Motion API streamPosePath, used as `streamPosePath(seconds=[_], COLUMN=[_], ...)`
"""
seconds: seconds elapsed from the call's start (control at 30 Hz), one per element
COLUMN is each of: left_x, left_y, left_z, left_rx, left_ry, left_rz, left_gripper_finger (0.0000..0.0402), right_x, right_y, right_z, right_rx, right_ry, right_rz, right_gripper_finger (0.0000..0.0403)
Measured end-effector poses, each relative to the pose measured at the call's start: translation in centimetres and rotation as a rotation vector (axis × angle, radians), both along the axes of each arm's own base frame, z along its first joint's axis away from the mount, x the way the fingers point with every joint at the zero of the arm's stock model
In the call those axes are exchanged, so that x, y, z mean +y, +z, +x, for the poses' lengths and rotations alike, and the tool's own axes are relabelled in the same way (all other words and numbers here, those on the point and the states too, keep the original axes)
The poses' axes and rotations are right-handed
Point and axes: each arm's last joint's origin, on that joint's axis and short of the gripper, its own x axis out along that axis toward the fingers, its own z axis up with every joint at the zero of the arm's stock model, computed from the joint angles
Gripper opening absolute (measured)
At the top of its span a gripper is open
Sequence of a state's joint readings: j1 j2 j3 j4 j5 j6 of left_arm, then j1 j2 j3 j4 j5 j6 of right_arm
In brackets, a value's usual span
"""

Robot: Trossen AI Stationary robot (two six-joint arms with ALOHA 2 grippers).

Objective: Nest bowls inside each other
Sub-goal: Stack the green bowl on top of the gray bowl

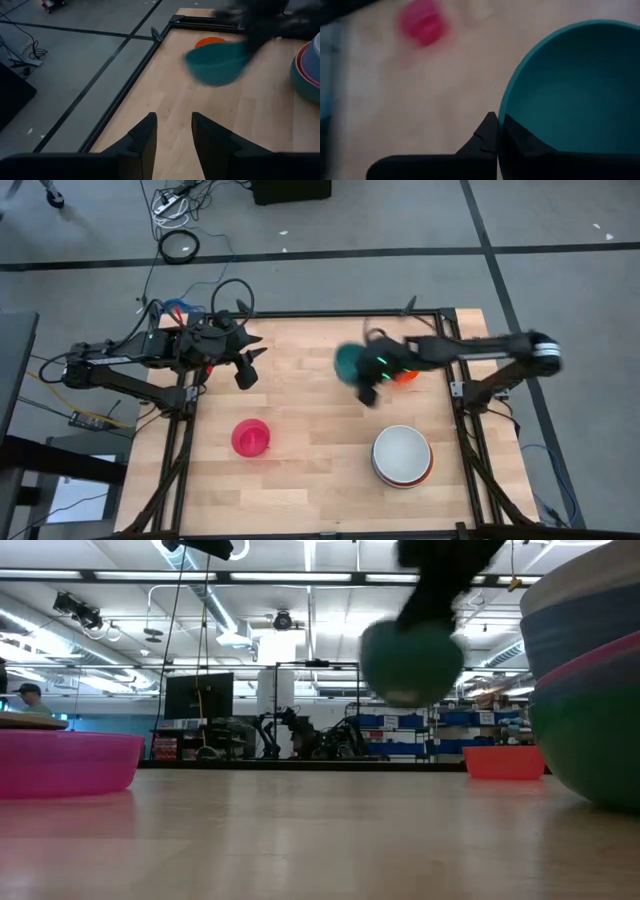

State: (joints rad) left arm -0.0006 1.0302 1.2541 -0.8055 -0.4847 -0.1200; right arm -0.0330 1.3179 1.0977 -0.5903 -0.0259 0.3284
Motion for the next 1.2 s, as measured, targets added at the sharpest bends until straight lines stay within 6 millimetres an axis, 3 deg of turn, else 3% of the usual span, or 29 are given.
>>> streamPosePath(seconds=[0.2, 0.33, 0.47, 0.67, 0.83, 1.0, 1.2], left_x=[0.0, 0.0, 0.0, 0.0, 0.0, 0.0, -0.1], left_y=[0.0, 0.0, 0.1, 0.1, 0.1, 0.1, 0.0], left_z=[0.0, 0.0, 0.0, 0.1, 0.1, 0.1, 0.0], left_rx=[0.000, -0.008, -0.017, -0.032, -0.032, -0.033, -0.036], left_ry=[0.000, 0.007, 0.010, 0.022, 0.017, 0.018, 0.022], left_rz=[0.000, -0.011, -0.016, -0.033, -0.040, -0.044, -0.052], left_gripper_finger=[0.0131, 0.0131, 0.0131, 0.0131, 0.0131, 0.0131, 0.0131], right_x=[8.4, 11.5, 14.3, 16.8, 18.6, 19.4, 19.2], right_y=[5.3, 5.7, 3.8, 0.5, -1.5, -1.7, 0.4], right_z=[-7.8, -10.4, -10.1, -8.3, -7.1, -7.0, -8.9], right_rx=[-0.157, -0.200, -0.119, 0.030, 0.163, 0.266, 0.243], right_ry=[0.126, 0.089, 0.077, 0.086, 0.116, 0.126, 0.084], right_rz=[0.170, 0.186, 0.121, 0.075, 0.188, 0.377, 0.521], right_gripper_finger=[0.0001, 0.0000, 0.0000, 0.0003, 0.0049, 0.0115, 0.0149])
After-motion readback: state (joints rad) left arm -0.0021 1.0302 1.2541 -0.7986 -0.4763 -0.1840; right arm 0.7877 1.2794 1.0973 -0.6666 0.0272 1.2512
